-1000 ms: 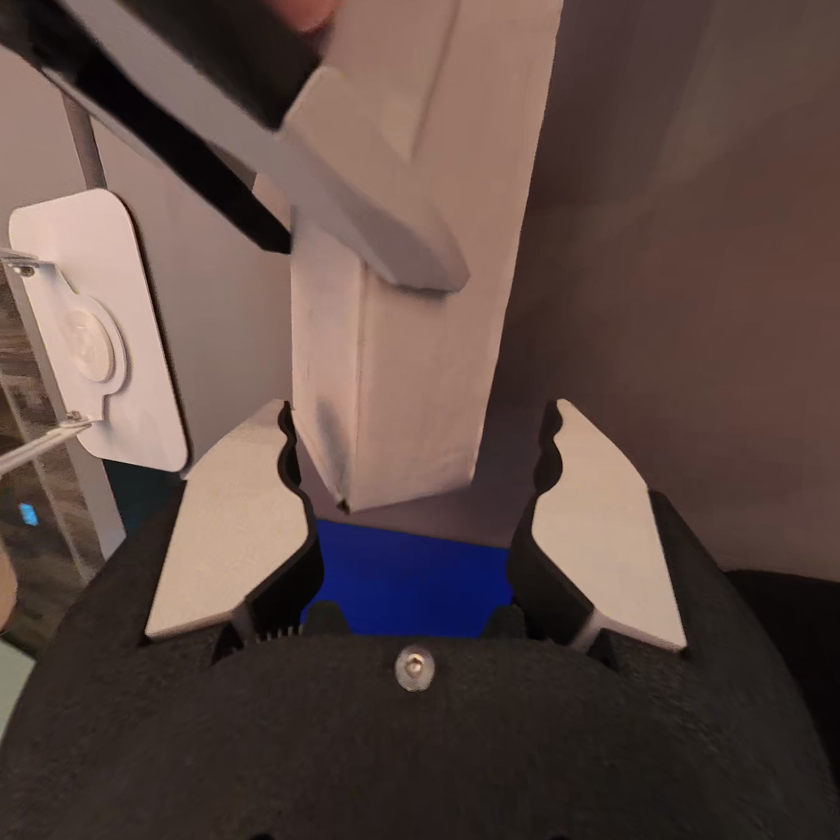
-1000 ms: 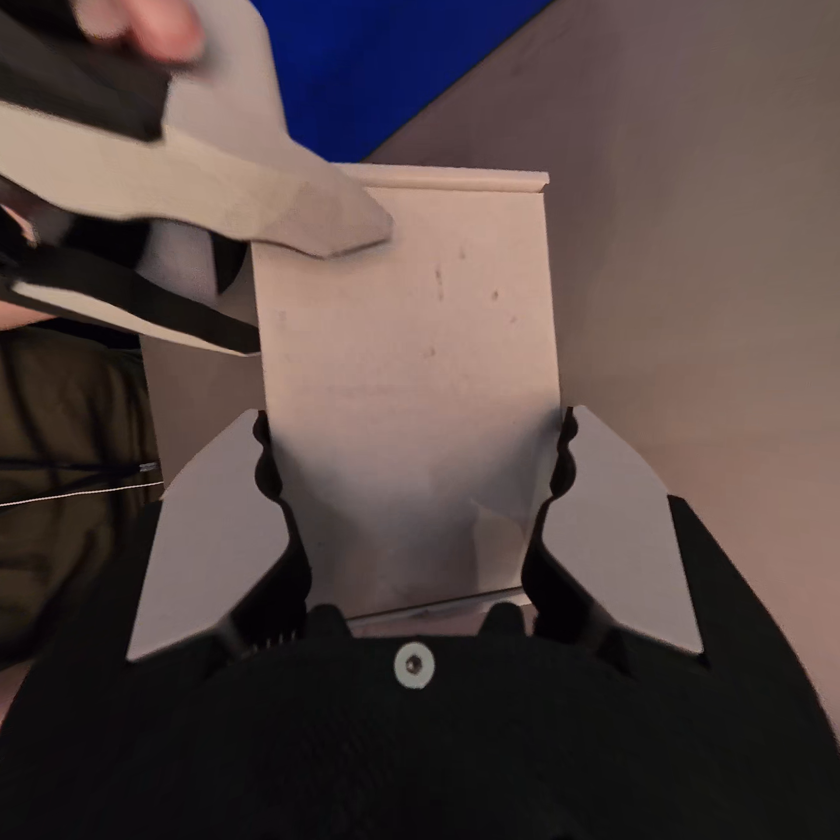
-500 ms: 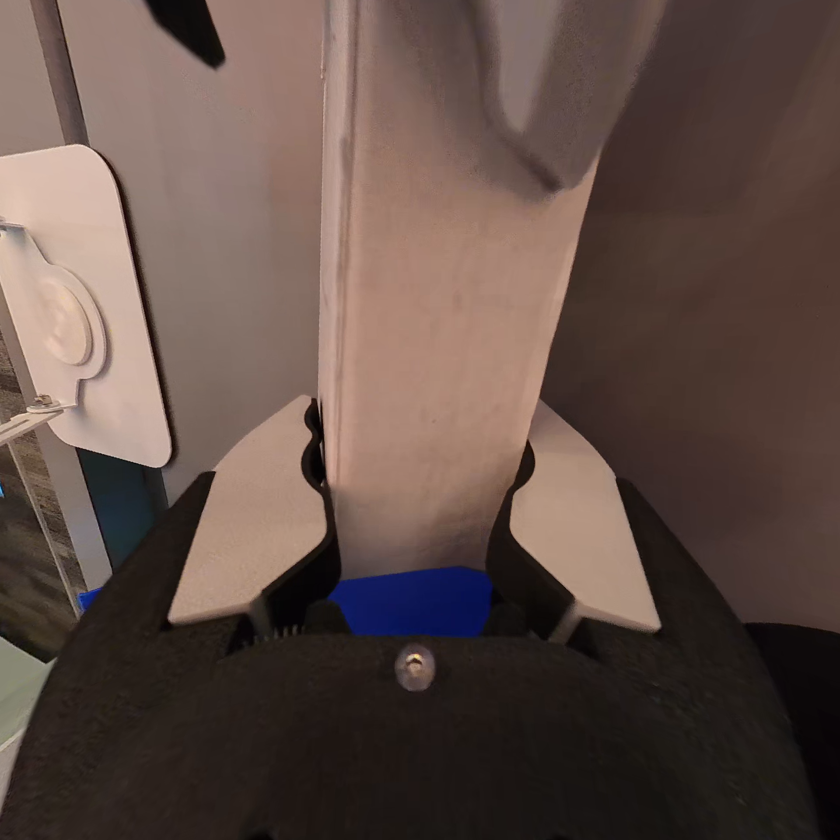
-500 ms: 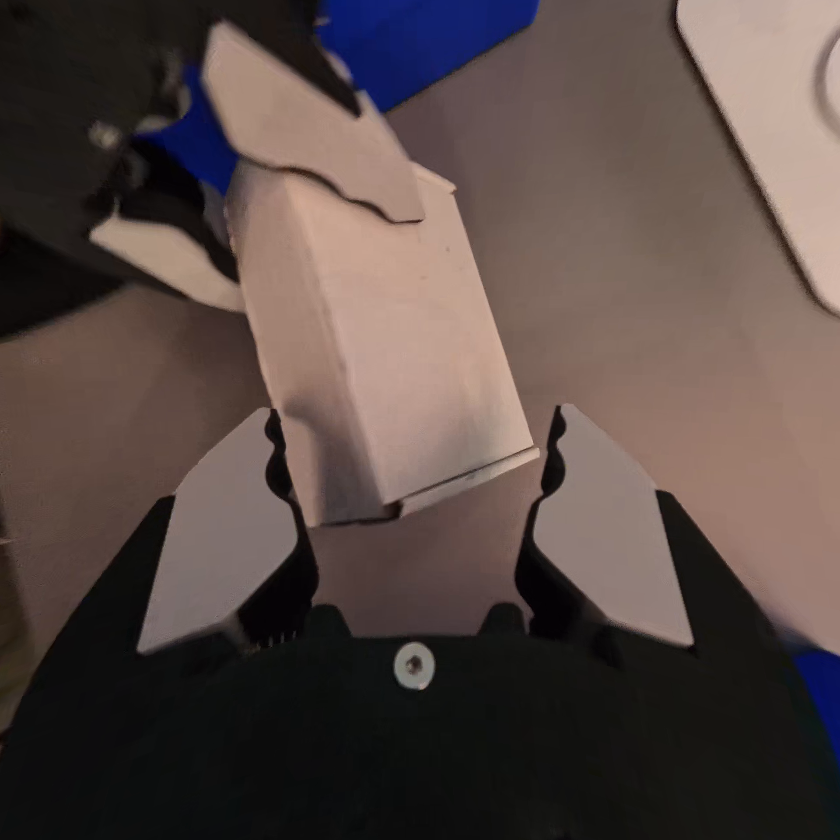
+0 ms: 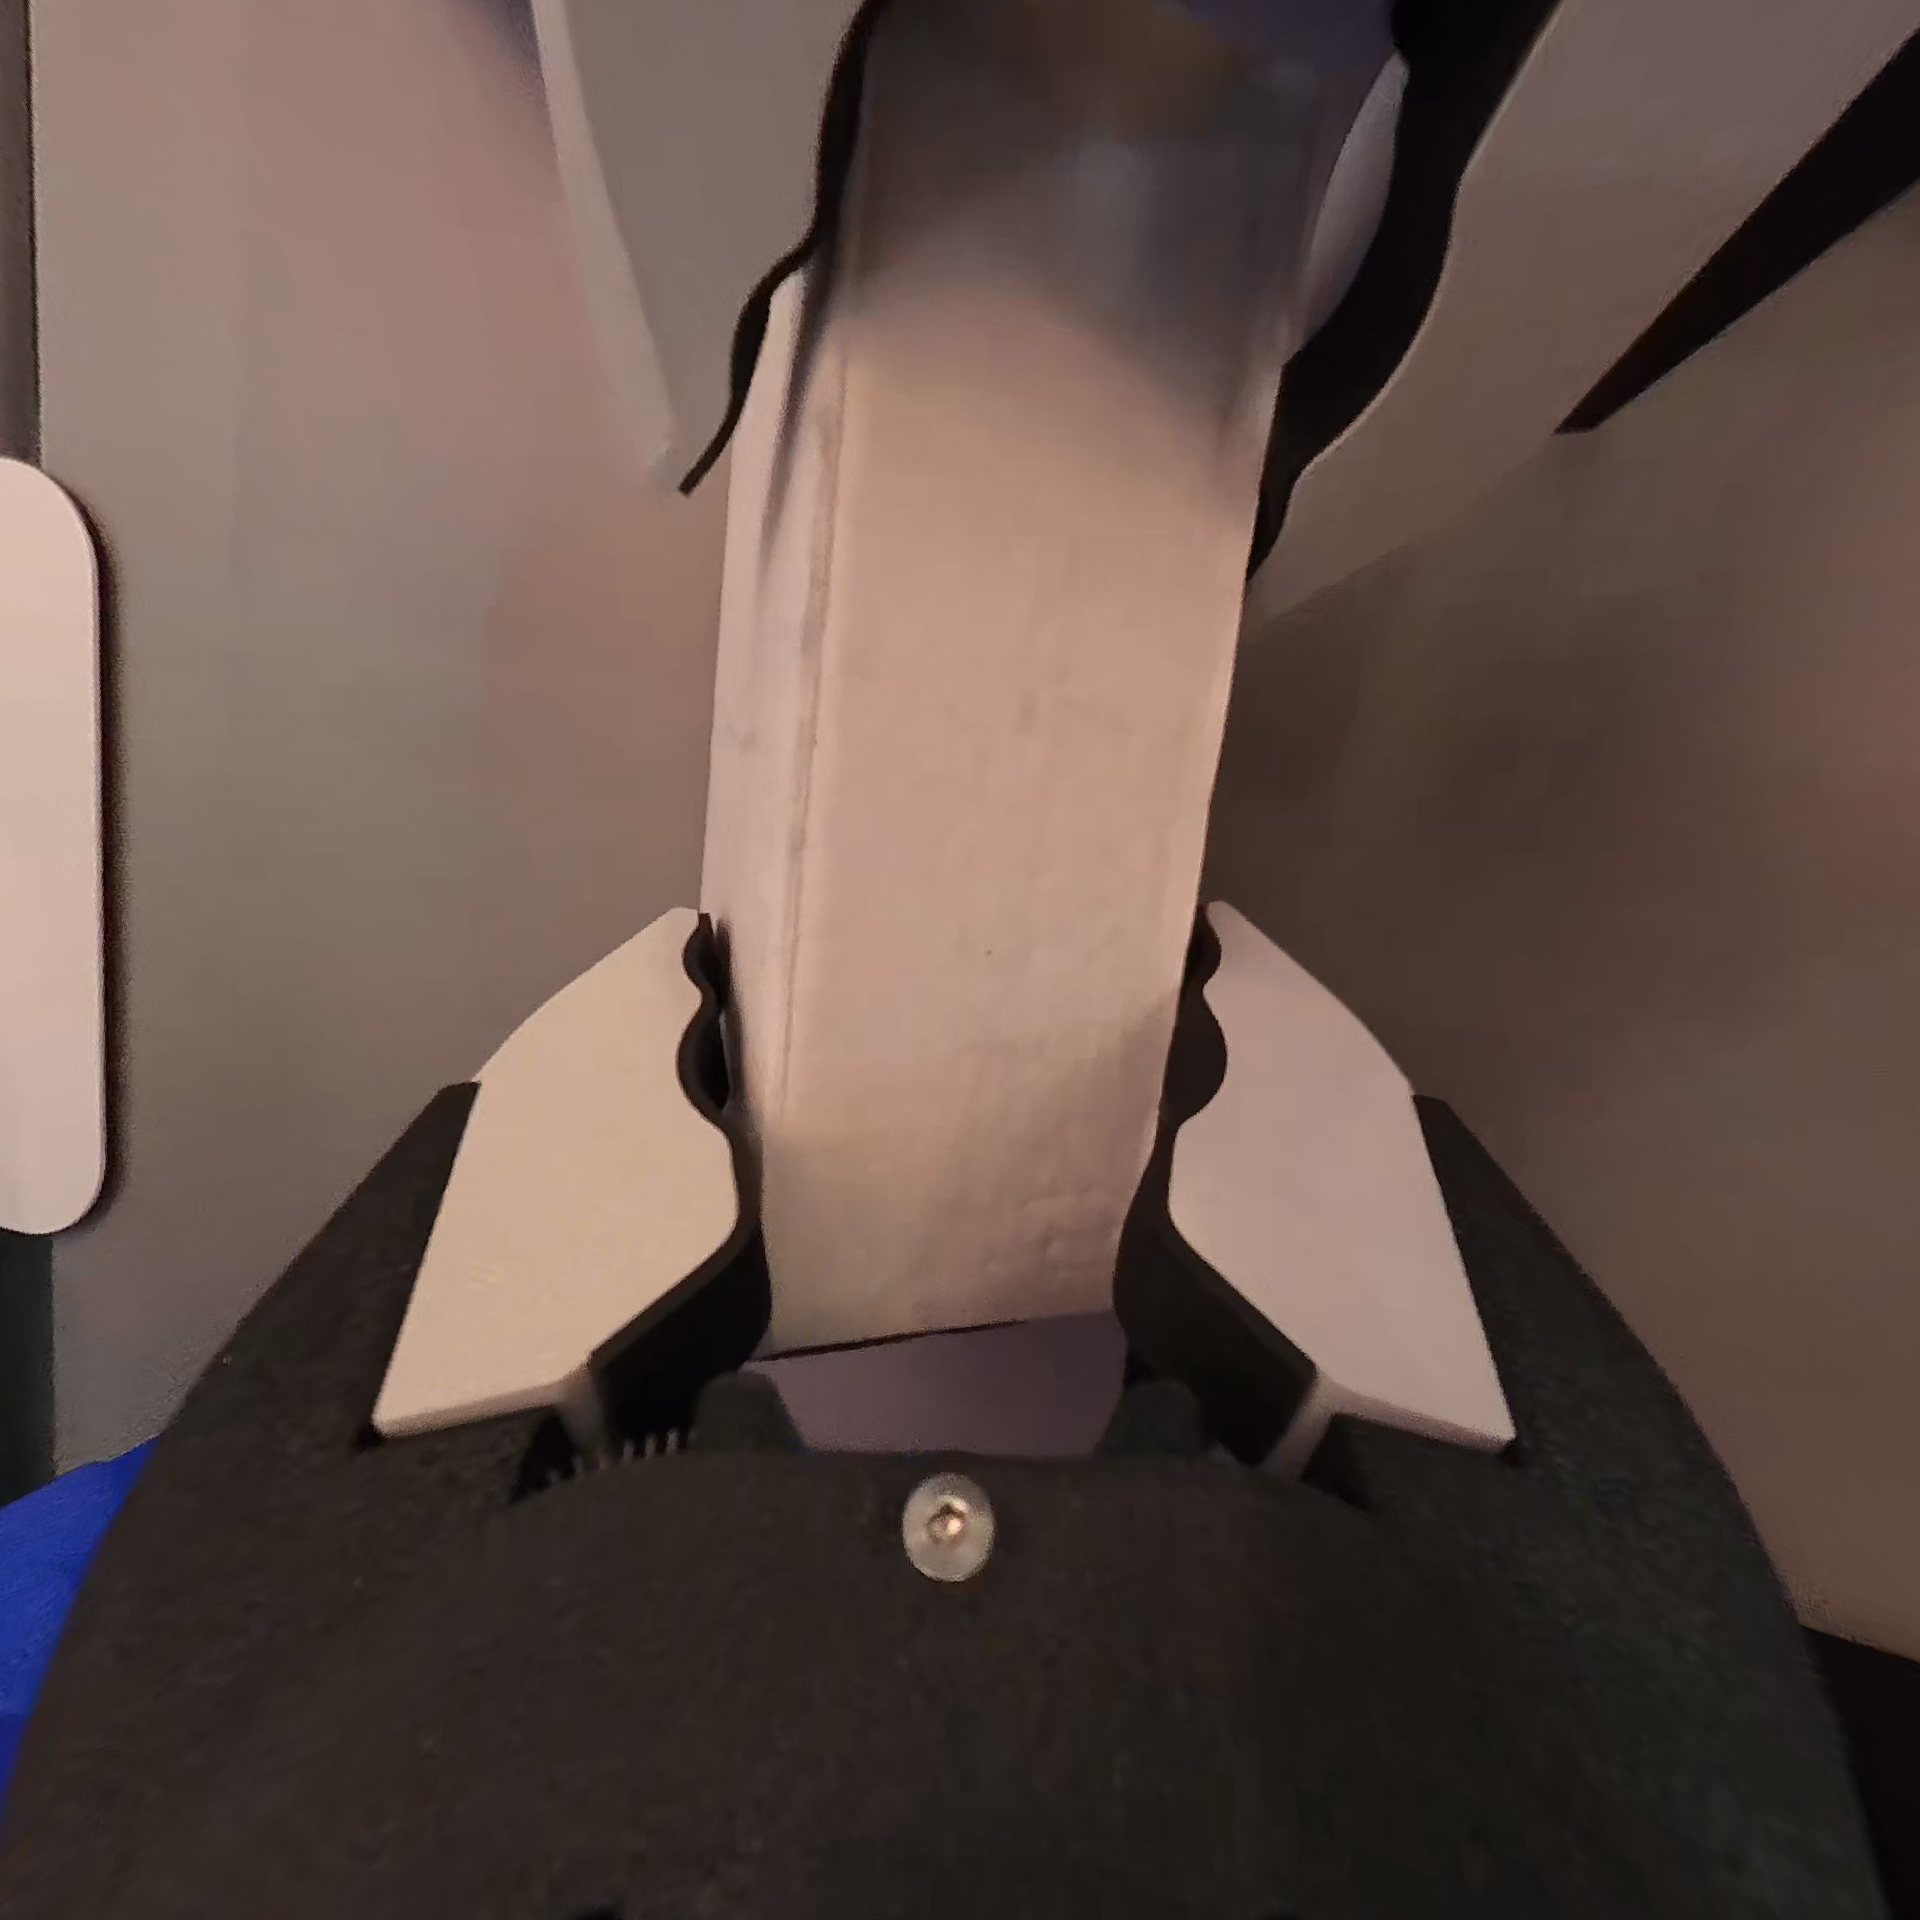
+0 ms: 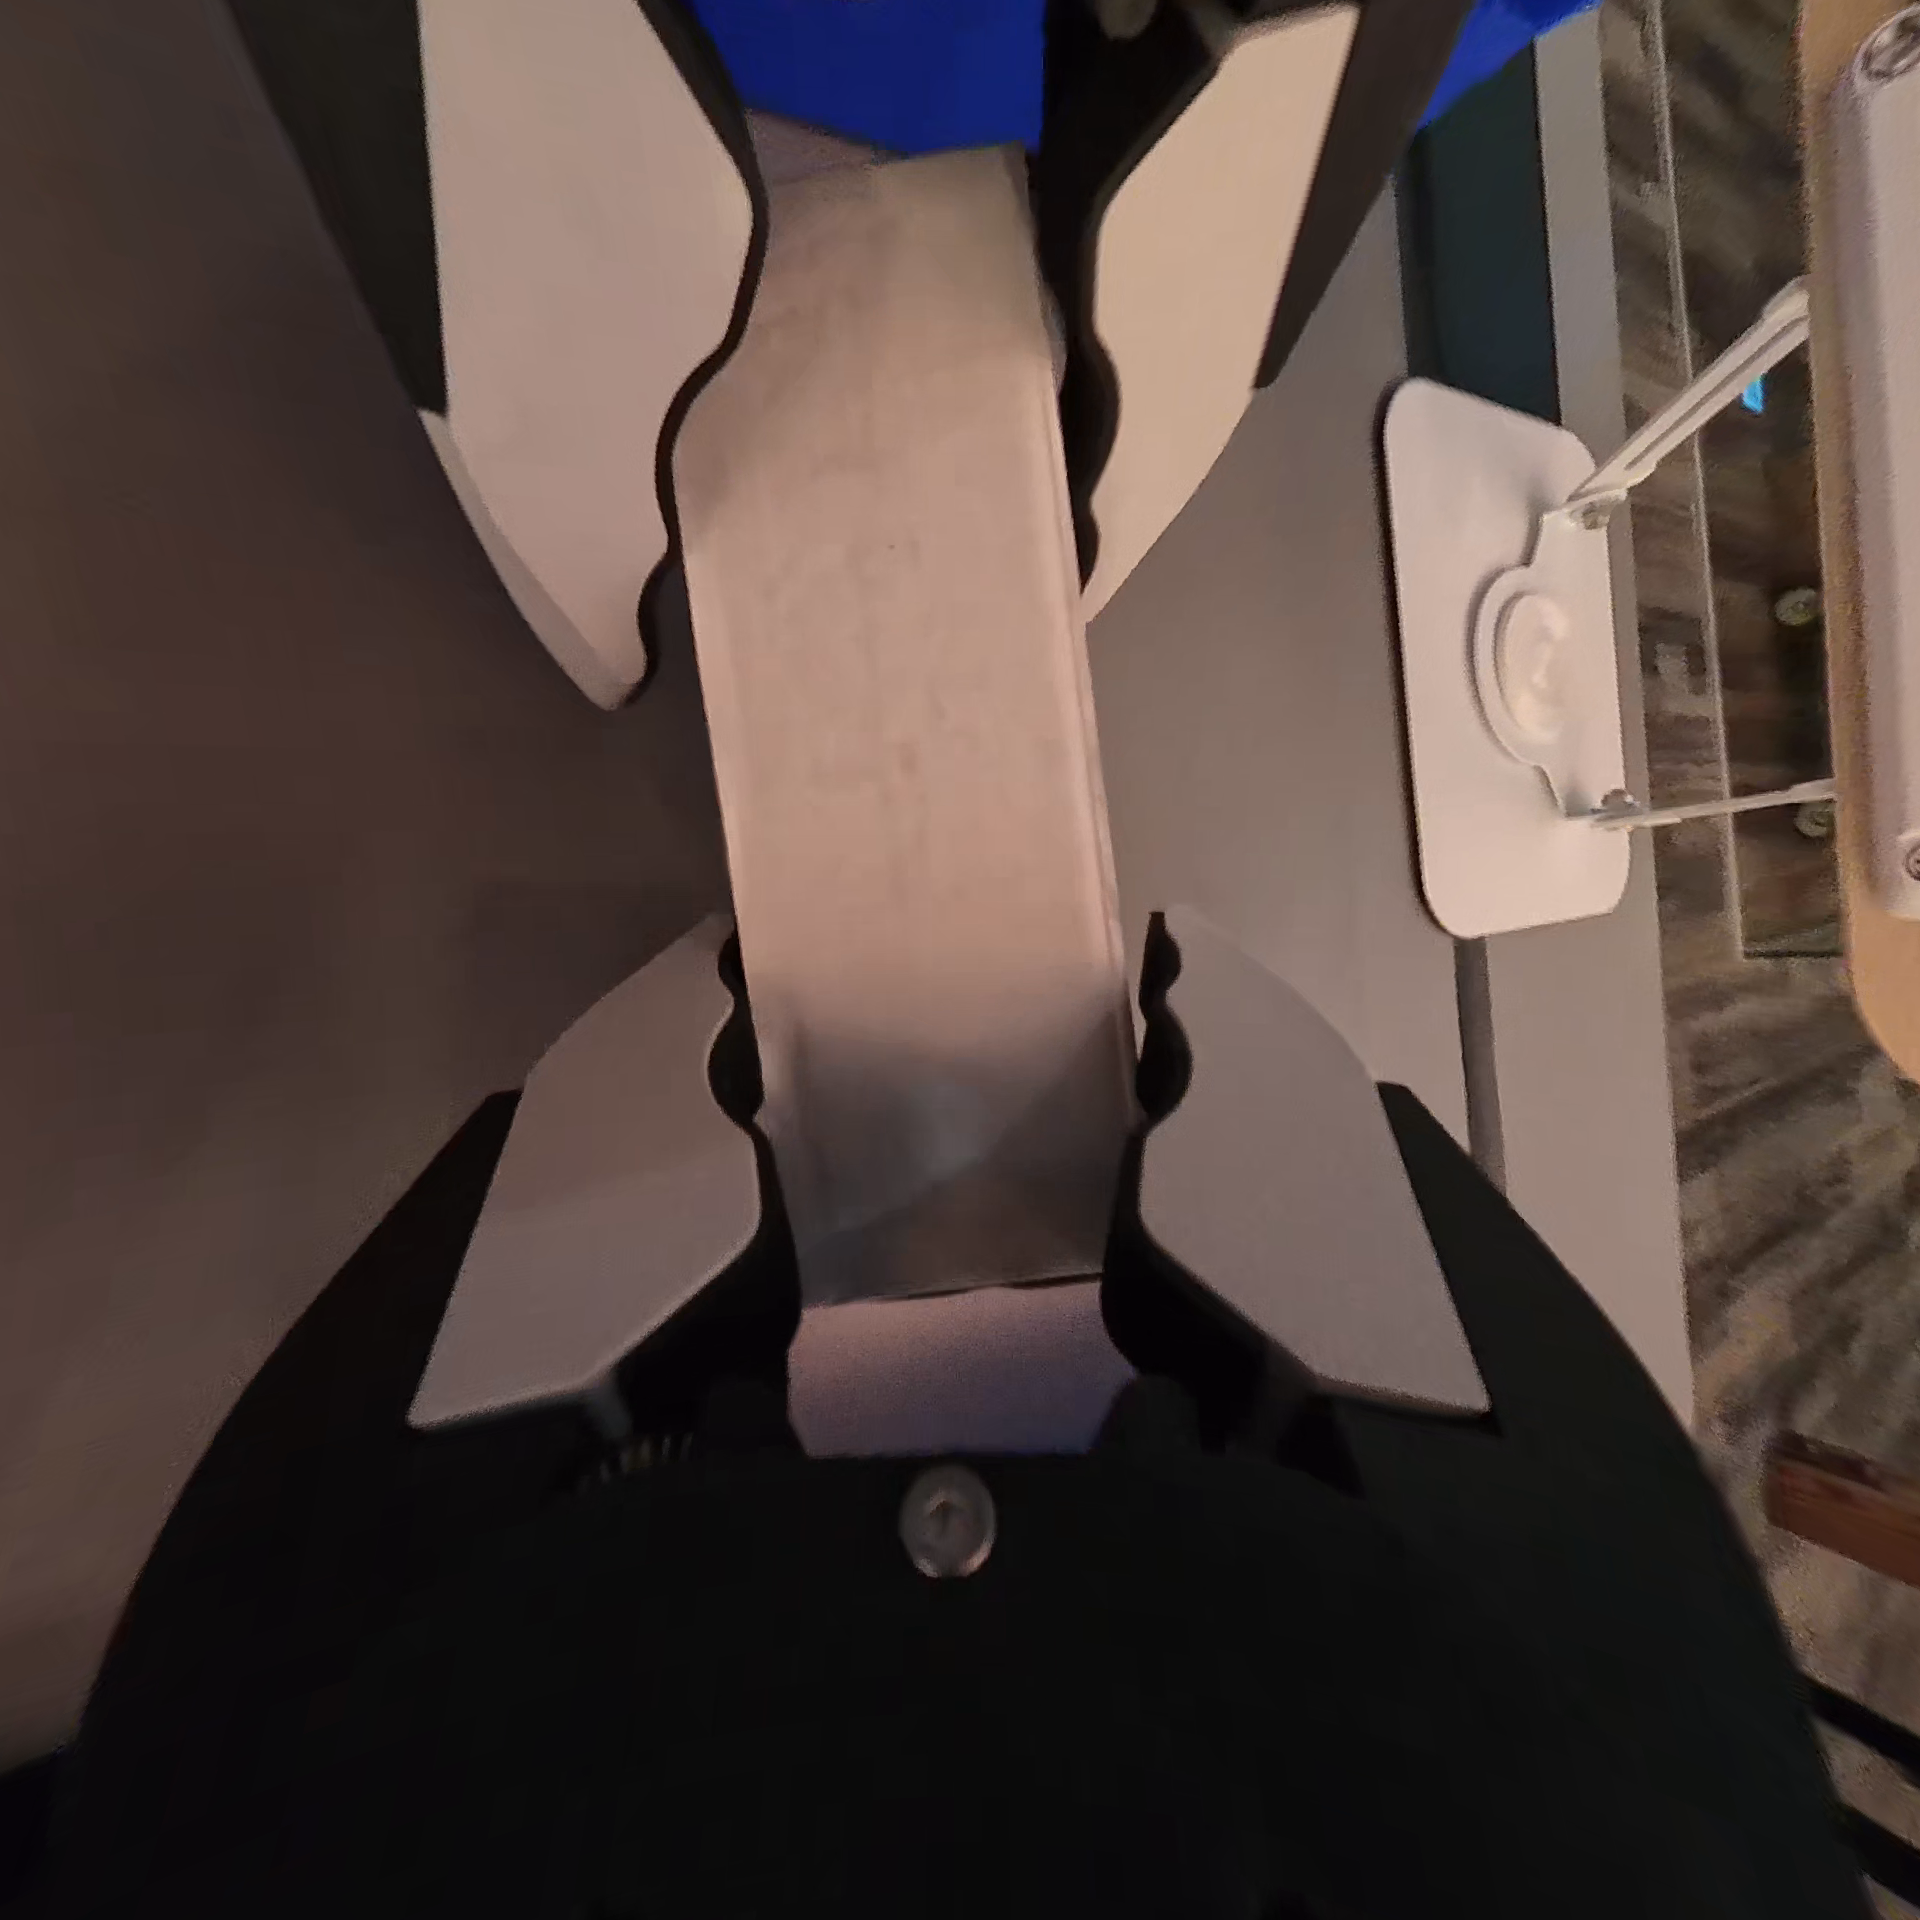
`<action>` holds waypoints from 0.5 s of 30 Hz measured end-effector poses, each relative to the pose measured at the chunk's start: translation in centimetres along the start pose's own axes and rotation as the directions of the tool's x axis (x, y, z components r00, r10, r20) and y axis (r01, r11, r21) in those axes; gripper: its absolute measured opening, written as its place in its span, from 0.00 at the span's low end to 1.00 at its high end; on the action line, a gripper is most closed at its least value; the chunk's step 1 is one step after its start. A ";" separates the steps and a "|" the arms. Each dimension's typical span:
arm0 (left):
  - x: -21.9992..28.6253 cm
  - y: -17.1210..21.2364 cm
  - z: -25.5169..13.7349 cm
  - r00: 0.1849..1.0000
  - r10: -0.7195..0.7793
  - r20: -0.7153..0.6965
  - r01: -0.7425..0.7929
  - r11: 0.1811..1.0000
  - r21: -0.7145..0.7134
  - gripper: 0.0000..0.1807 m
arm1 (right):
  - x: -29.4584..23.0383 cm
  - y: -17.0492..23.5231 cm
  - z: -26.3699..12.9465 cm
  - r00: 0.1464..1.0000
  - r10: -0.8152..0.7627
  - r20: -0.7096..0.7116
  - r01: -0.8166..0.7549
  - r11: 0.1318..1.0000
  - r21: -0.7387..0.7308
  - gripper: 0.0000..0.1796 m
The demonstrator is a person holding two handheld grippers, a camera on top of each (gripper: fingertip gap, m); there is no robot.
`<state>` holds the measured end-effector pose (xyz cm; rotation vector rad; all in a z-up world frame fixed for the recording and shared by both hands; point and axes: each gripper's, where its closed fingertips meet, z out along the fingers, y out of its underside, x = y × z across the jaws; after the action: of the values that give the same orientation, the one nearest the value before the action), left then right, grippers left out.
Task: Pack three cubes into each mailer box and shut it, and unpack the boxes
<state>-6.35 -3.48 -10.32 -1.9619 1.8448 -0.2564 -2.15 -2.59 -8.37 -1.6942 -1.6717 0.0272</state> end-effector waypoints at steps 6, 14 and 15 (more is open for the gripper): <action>0.5 -1.7 -0.1 0.994 -0.065 0.092 0.053 0.990 0.127 0.50 | -0.3 0.7 -0.4 0.999 -0.053 0.011 0.054 0.996 -0.067 0.40; 0.5 -1.9 -0.9 0.905 -0.357 0.229 0.282 0.910 0.305 0.56 | -0.5 2.0 -1.3 0.995 -0.080 0.054 0.084 0.994 -0.065 0.40; 0.5 -2.1 -0.9 0.901 -0.379 0.213 0.296 0.894 0.337 0.55 | -0.6 1.9 -1.4 0.995 -0.077 0.060 0.080 0.995 -0.059 0.40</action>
<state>-4.82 -4.11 -8.71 -1.9798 1.2031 -0.3287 0.10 -3.51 -8.66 -1.6857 -1.7971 -0.0134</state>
